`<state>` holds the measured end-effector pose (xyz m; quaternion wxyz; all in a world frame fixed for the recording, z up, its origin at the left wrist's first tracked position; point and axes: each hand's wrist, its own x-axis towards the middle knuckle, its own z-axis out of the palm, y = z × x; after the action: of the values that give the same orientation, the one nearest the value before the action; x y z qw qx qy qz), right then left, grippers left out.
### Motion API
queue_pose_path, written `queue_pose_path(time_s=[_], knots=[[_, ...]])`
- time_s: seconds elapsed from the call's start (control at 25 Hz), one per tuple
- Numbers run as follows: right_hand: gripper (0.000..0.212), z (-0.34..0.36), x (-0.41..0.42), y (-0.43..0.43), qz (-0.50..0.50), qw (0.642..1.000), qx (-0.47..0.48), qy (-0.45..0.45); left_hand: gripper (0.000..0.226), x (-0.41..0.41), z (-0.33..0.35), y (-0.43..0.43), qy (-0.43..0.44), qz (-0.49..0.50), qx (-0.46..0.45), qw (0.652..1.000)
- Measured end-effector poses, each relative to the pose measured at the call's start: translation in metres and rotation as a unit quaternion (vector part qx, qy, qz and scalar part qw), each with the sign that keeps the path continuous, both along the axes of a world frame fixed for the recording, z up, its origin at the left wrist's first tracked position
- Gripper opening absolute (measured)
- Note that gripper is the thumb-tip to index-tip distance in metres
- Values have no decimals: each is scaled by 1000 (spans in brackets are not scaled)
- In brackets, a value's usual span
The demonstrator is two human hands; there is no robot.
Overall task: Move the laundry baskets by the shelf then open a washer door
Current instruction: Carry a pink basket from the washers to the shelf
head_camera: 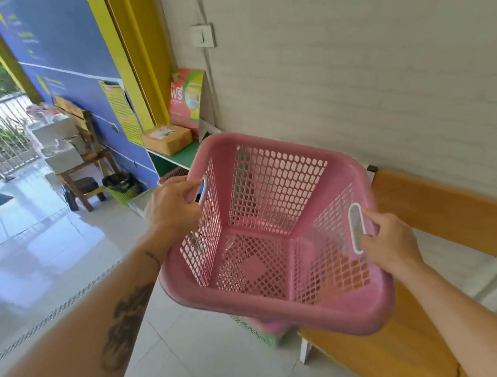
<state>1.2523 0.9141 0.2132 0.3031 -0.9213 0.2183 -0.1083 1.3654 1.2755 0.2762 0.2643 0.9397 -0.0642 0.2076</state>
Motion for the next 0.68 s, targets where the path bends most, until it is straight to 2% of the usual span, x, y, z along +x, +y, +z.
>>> queue_pose_path(time_s=[0.36,0.68], knots=[[71,-46,80,4,-67,991,57,101,53,146,-46,-25,78,-93,34,992],[70,-128,137,57,-167,959,88,210,54,262,-161,-8,201,-212,84,953]])
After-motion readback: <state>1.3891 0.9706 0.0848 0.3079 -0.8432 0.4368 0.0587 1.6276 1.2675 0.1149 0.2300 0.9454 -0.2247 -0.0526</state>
